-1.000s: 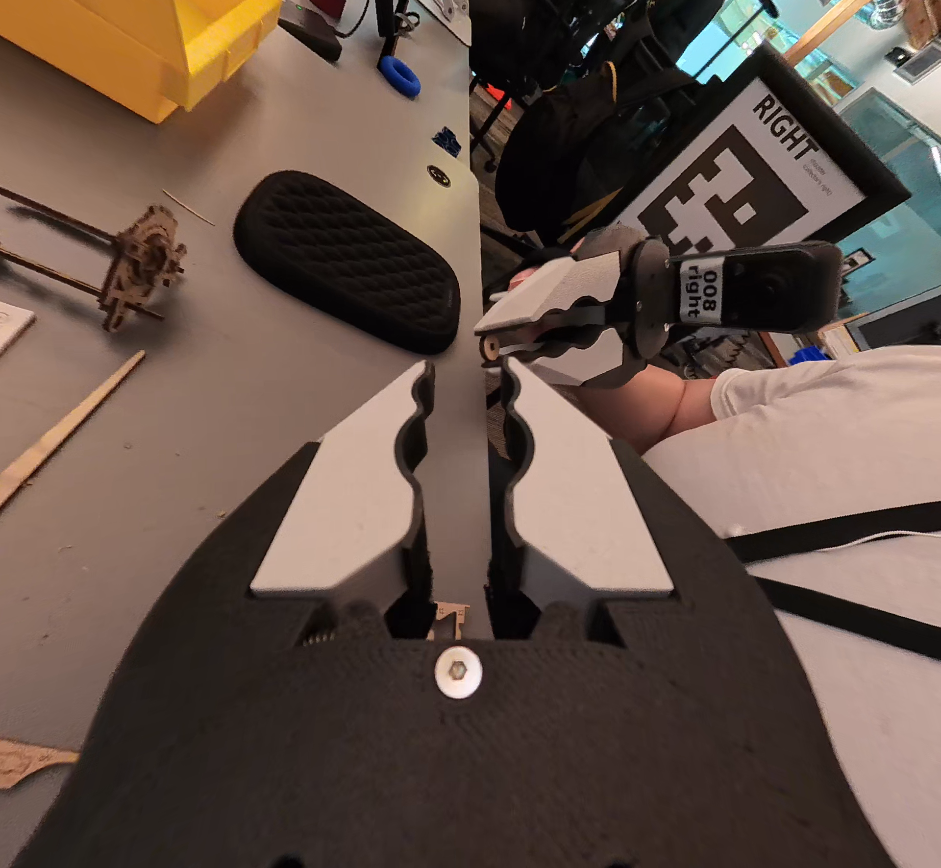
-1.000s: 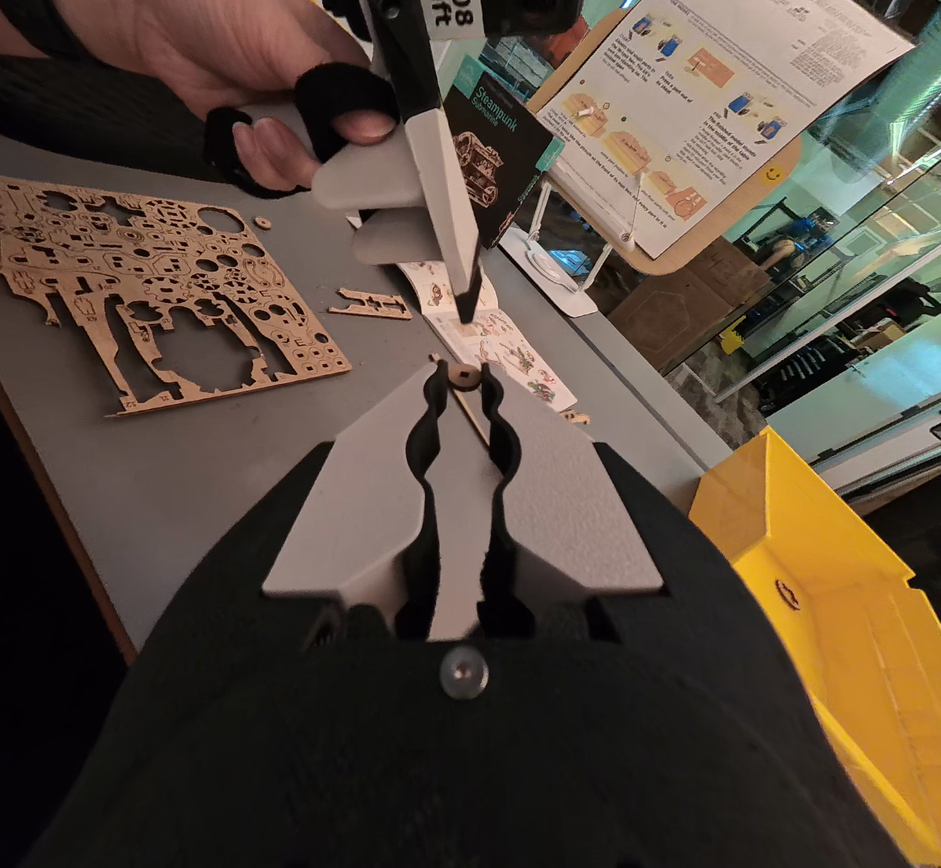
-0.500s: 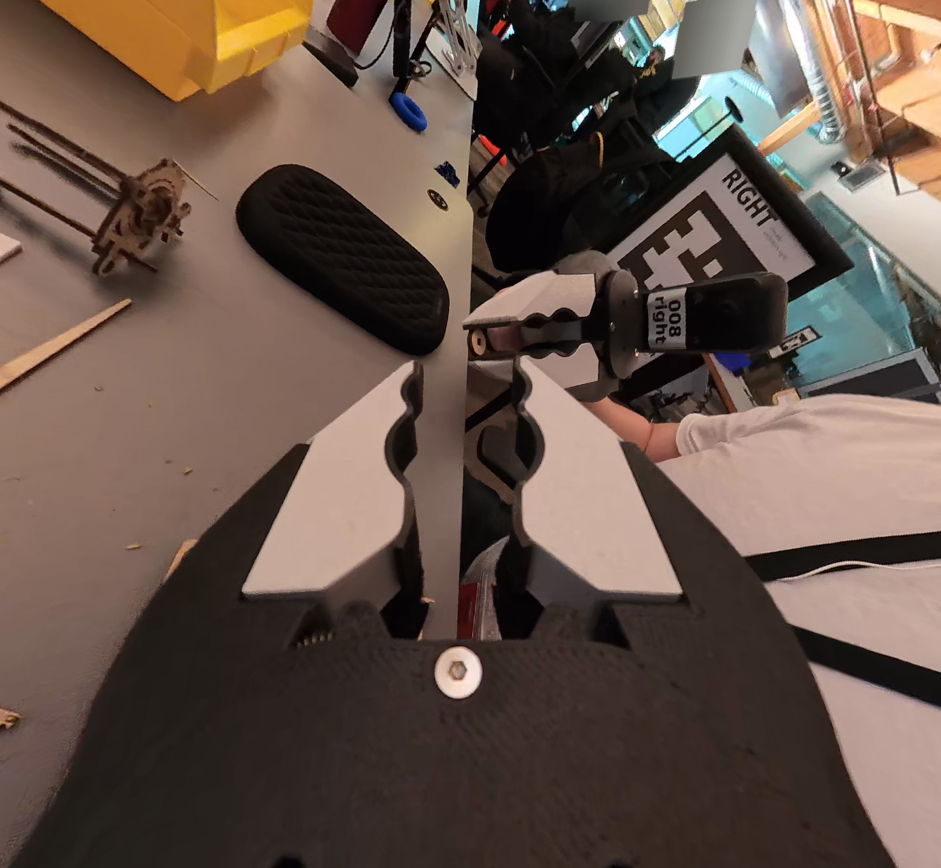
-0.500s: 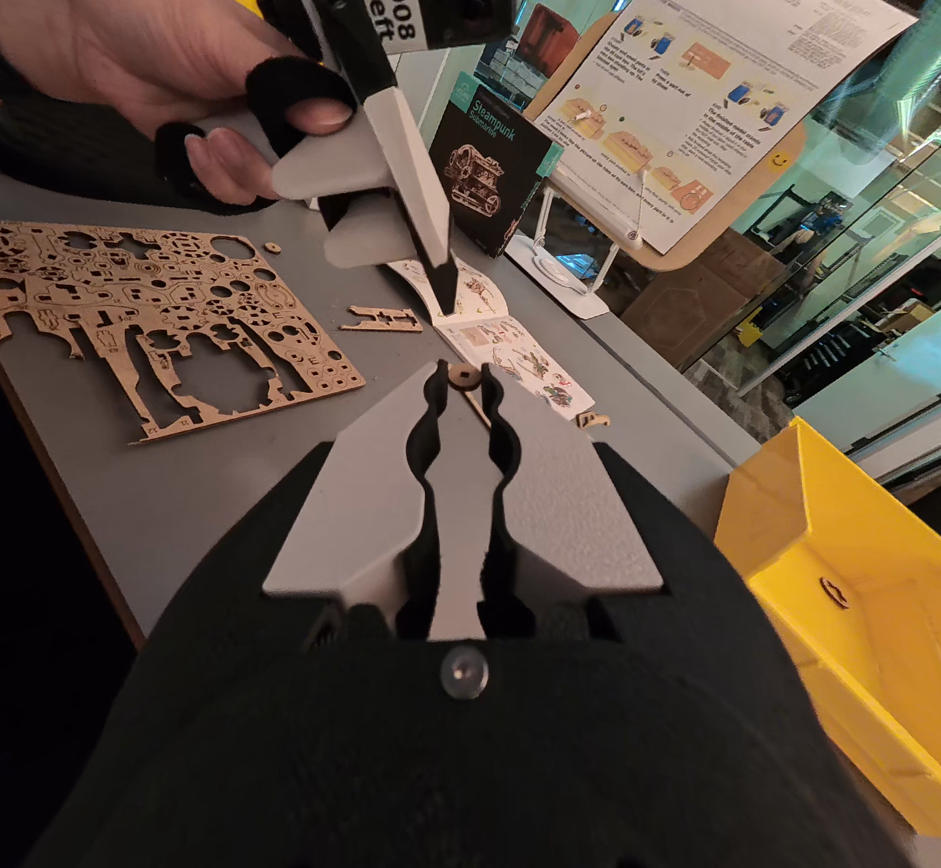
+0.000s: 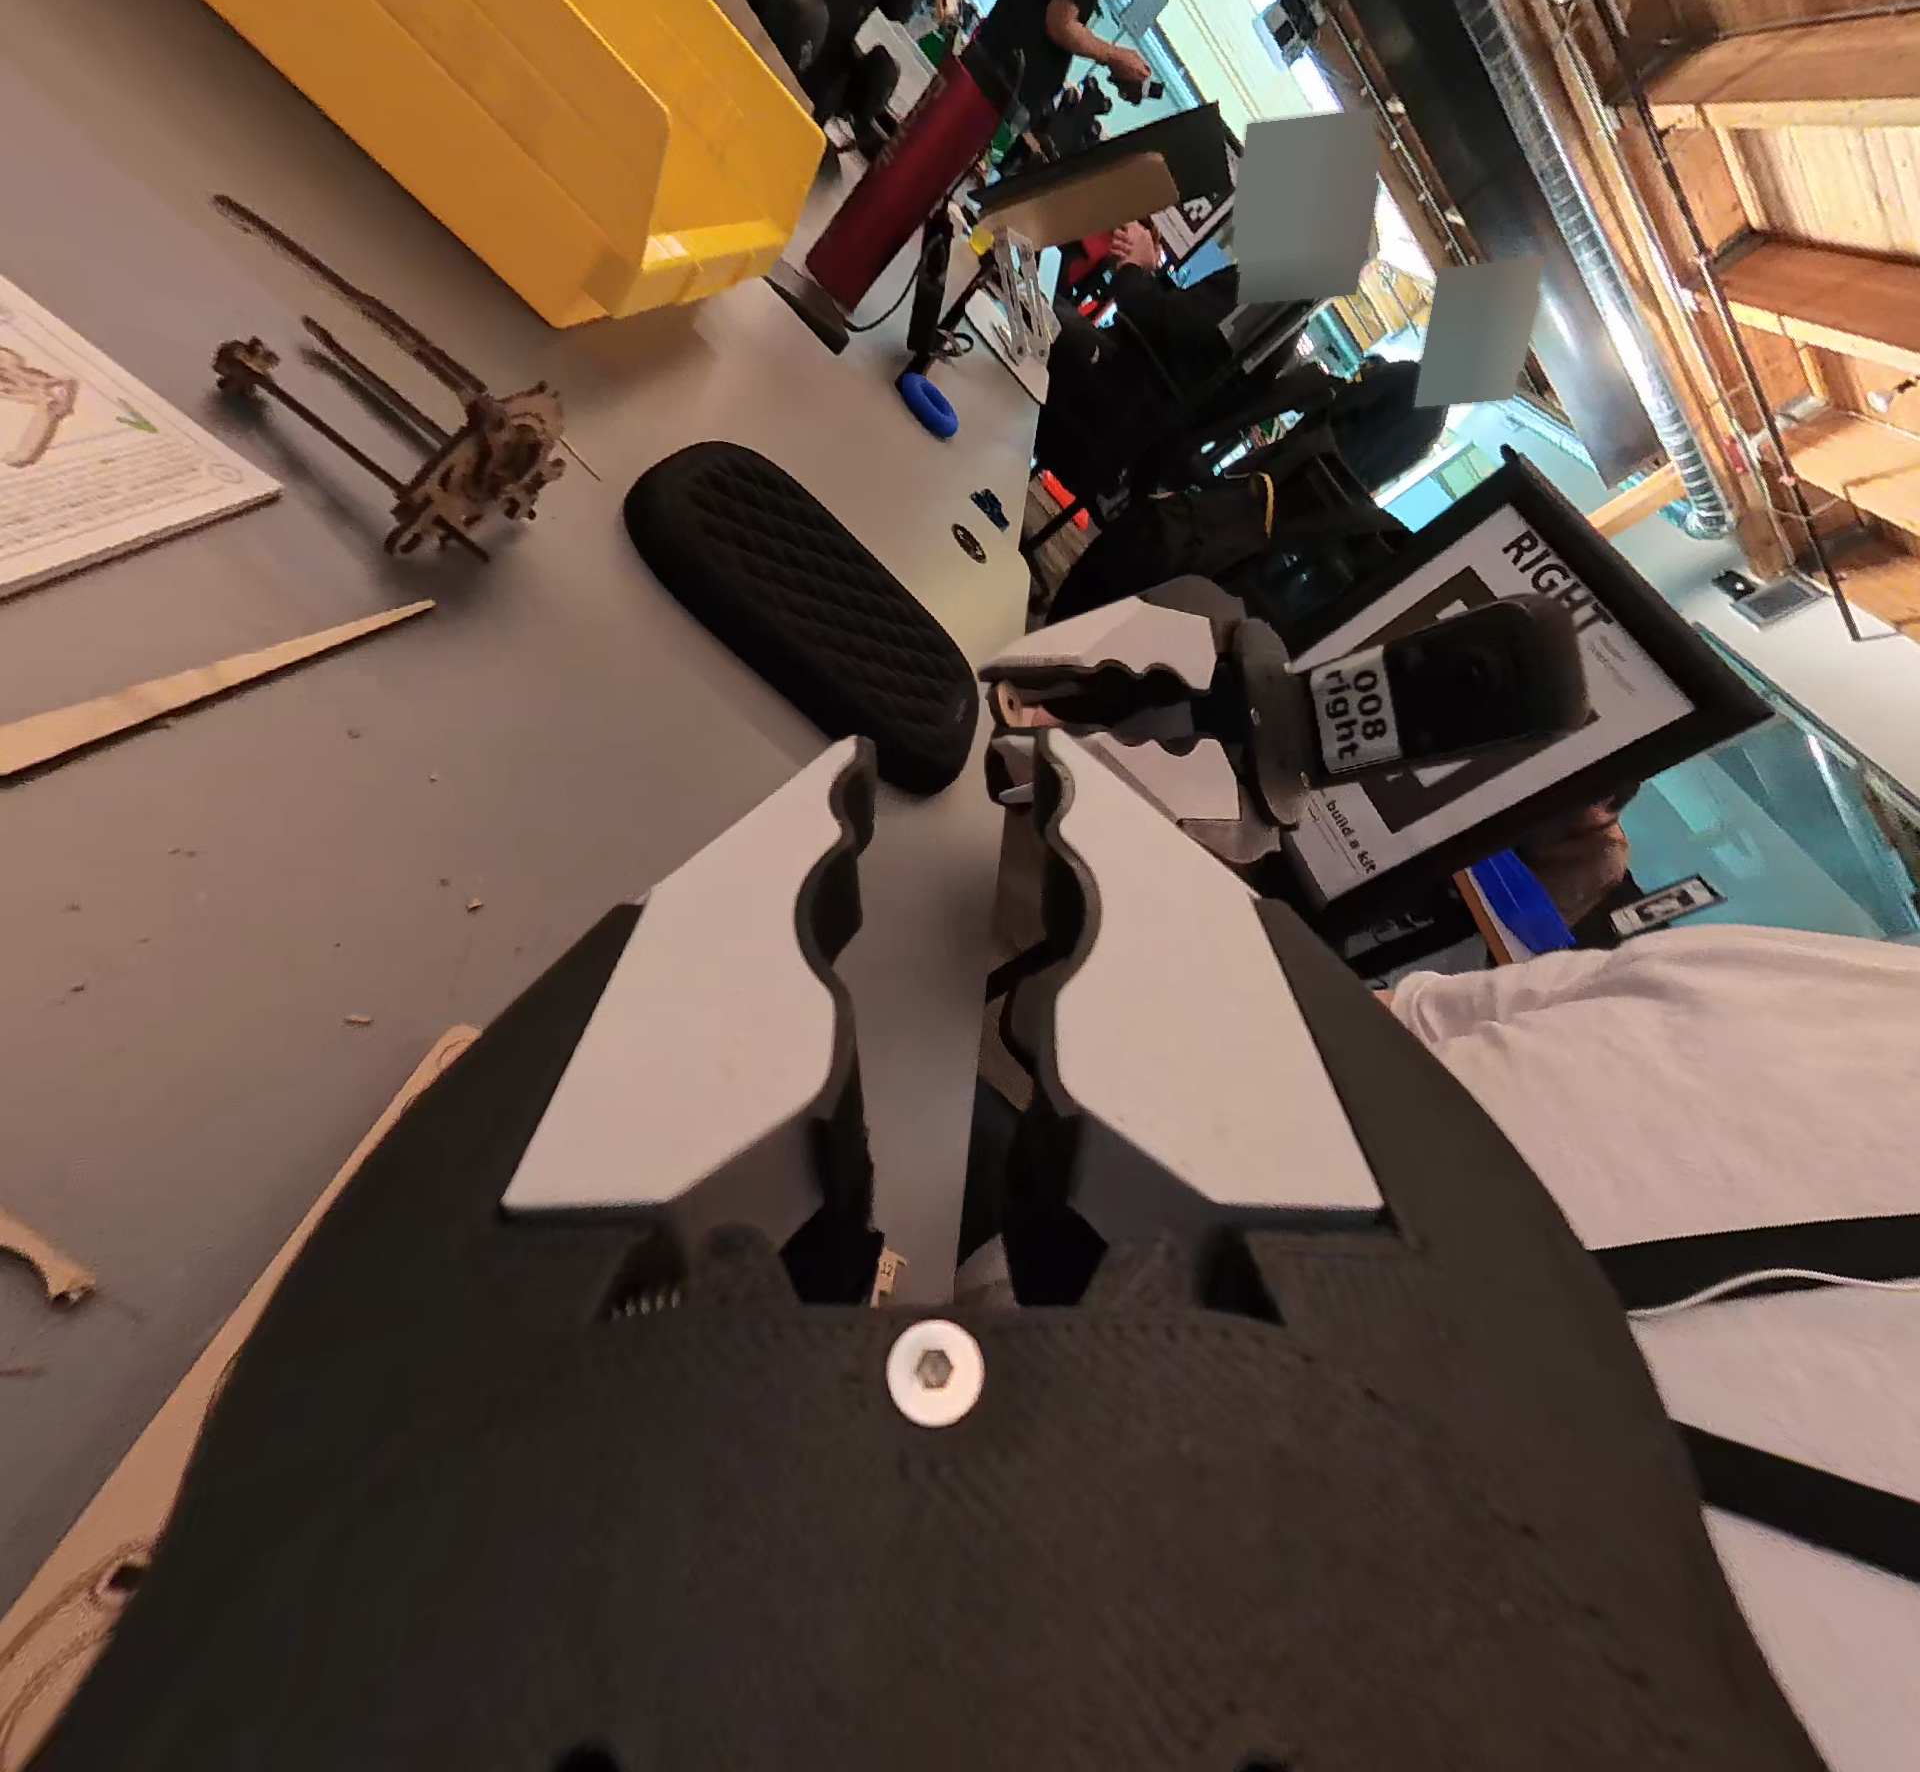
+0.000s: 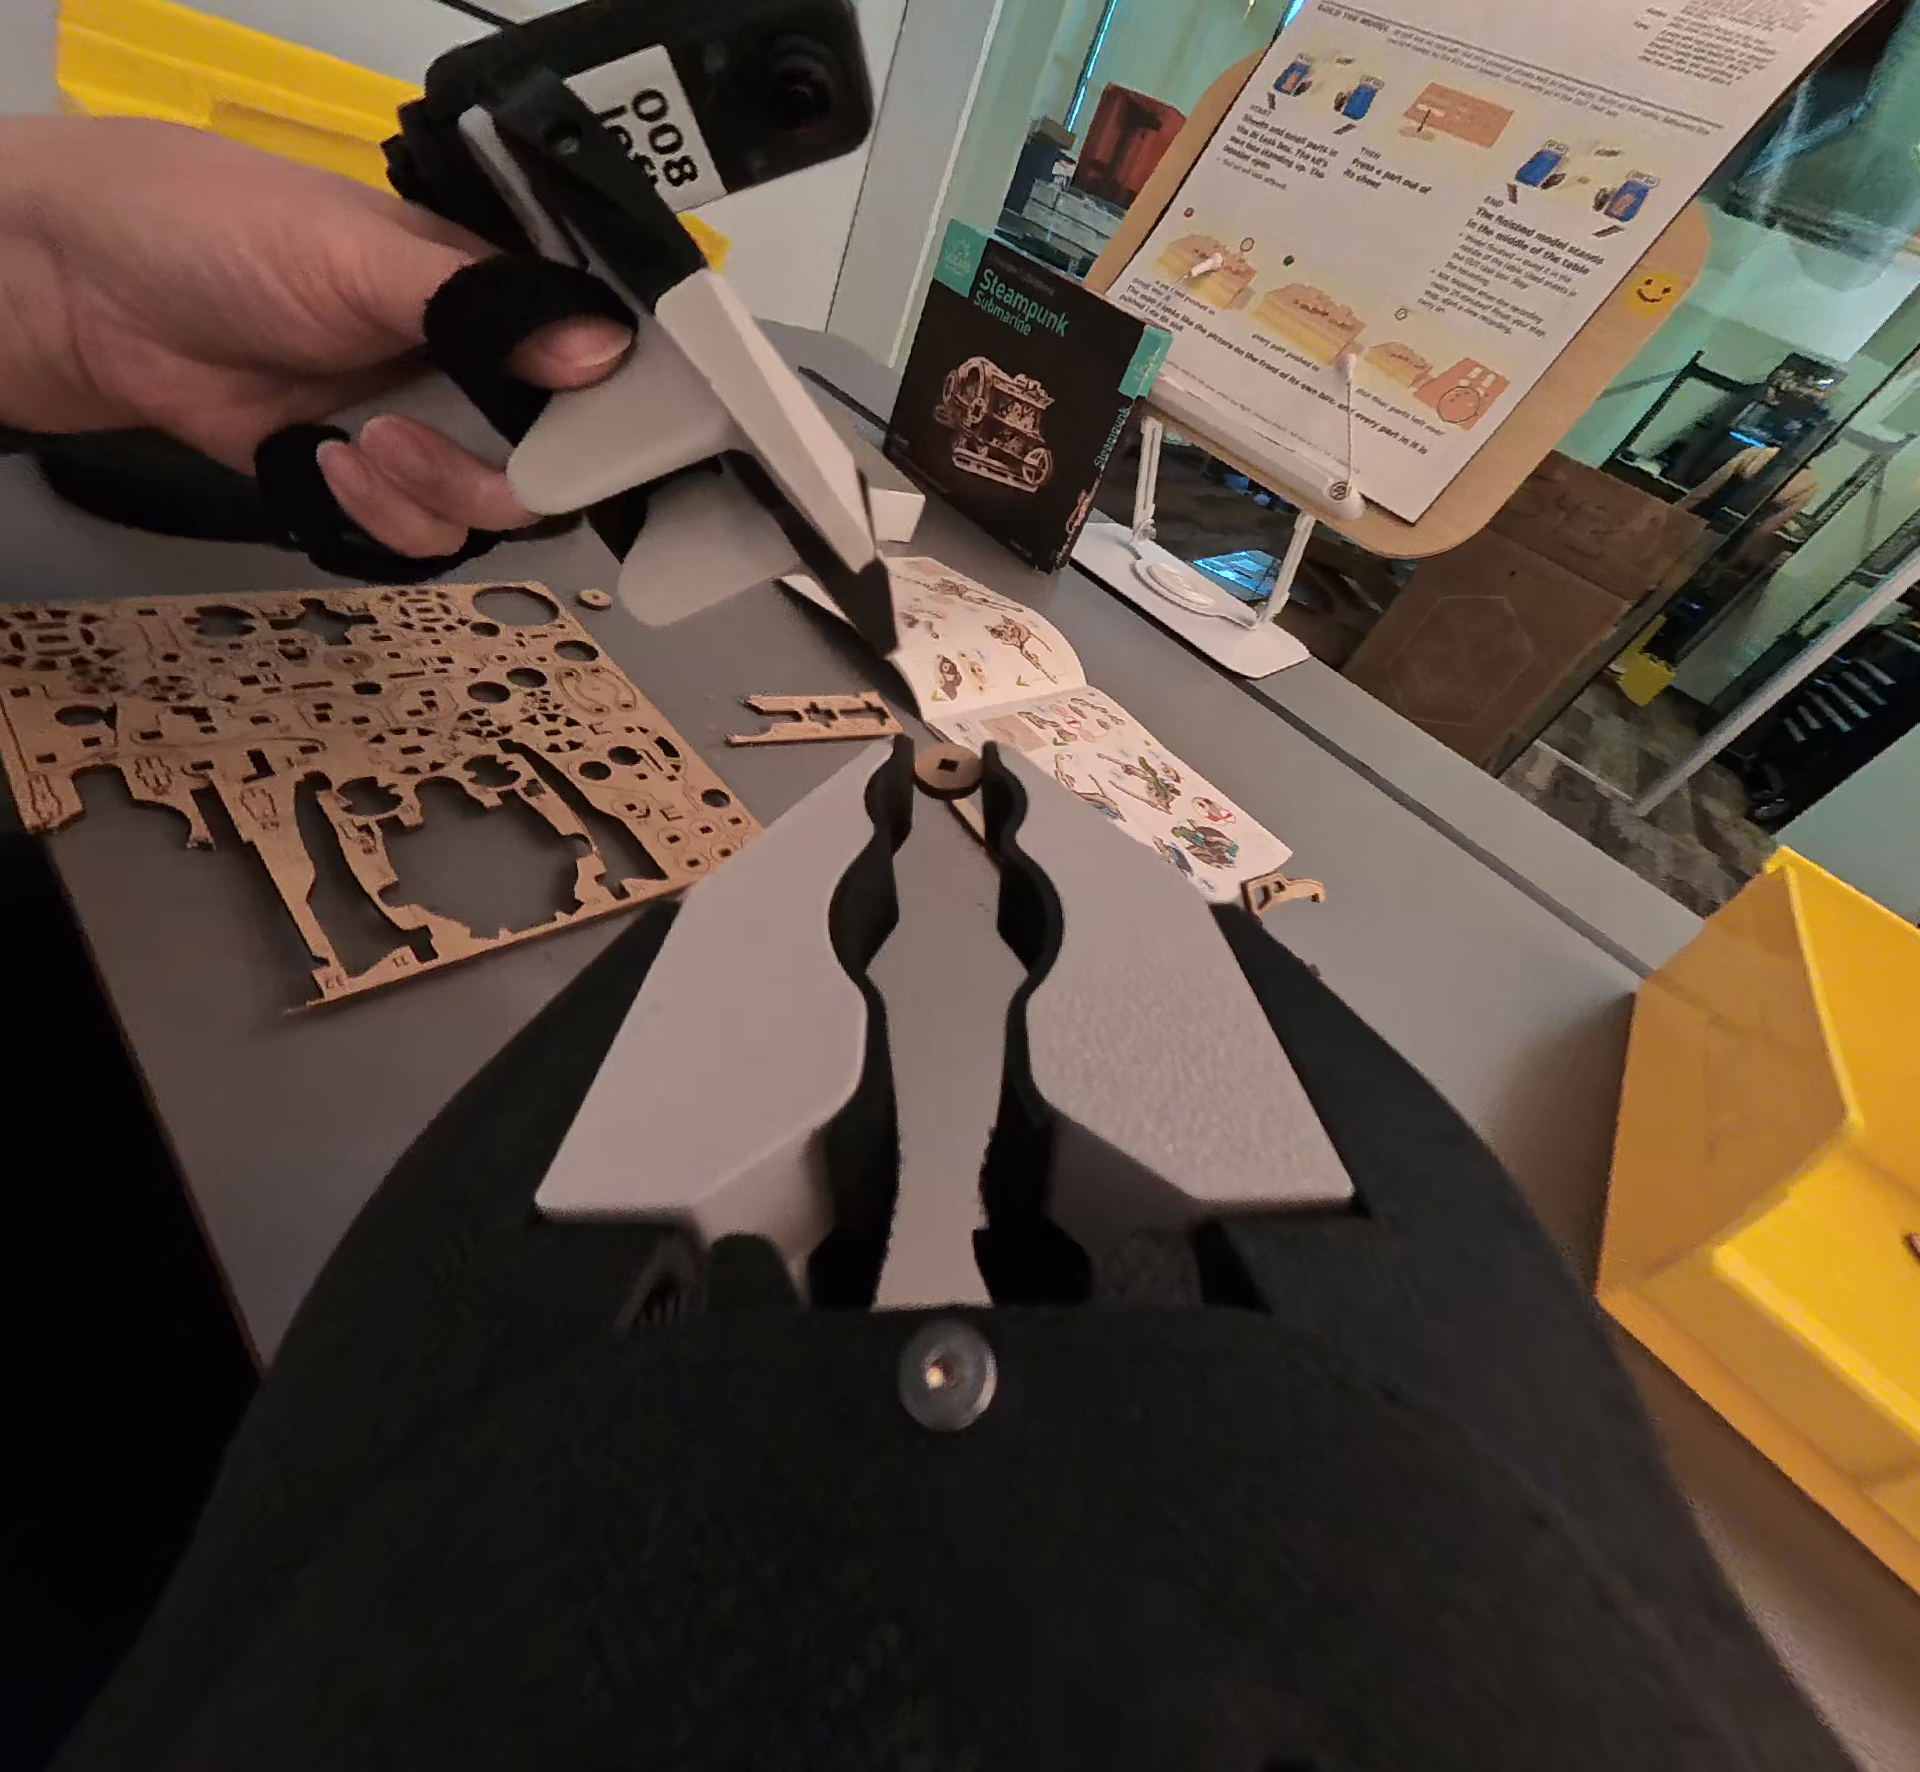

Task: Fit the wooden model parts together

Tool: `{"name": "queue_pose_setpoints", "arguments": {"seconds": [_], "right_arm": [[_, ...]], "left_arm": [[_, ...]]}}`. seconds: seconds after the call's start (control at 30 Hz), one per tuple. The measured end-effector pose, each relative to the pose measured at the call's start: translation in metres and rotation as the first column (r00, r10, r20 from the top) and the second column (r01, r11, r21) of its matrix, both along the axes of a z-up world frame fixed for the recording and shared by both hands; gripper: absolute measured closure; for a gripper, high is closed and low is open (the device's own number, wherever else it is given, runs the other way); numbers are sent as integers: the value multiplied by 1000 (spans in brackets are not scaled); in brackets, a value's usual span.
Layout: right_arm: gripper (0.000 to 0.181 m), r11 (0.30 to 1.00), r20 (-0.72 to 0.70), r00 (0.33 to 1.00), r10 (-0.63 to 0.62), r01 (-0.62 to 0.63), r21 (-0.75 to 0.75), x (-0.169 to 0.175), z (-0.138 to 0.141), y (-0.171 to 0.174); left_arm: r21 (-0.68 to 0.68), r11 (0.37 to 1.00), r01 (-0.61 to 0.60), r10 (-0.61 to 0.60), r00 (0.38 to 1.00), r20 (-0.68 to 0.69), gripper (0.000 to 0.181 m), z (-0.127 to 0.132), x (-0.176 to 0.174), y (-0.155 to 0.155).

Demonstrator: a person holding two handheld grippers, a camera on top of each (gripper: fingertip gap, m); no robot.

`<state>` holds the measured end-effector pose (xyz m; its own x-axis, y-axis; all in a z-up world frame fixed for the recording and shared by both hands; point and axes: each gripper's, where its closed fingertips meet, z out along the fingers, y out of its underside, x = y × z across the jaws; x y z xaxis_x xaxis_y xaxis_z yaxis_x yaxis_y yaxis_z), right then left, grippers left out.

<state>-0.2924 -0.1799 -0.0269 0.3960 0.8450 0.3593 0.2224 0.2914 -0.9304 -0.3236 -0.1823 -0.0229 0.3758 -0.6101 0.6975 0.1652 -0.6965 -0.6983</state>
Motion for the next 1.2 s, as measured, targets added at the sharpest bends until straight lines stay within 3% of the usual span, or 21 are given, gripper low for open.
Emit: {"name": "queue_pose_setpoints", "arguments": {"seconds": [0.37, 0.87, 1.07, 1.2], "right_arm": [[170, 999, -9, 999, 42, -42, -29, -15, -11, -3], [171, 1000, 0, 1000, 29, -29, 9, -14, -14, -4], [171, 999, -2, 999, 32, -32, 25, -14, -10, -4], [171, 997, -32, 998, 60, -58, 46, -15, 8, -4]], "left_arm": [[30, 992, -119, 120, 992, -26, 155, -2, -35, -10], [54, 985, -163, 164, 986, -26, 156, 3, -46, -17], [45, 982, -183, 184, 983, -9, 156, 2, -49, -17], [23, 975, -220, 218, 974, 57, 155, 6, -54, -13]]}}
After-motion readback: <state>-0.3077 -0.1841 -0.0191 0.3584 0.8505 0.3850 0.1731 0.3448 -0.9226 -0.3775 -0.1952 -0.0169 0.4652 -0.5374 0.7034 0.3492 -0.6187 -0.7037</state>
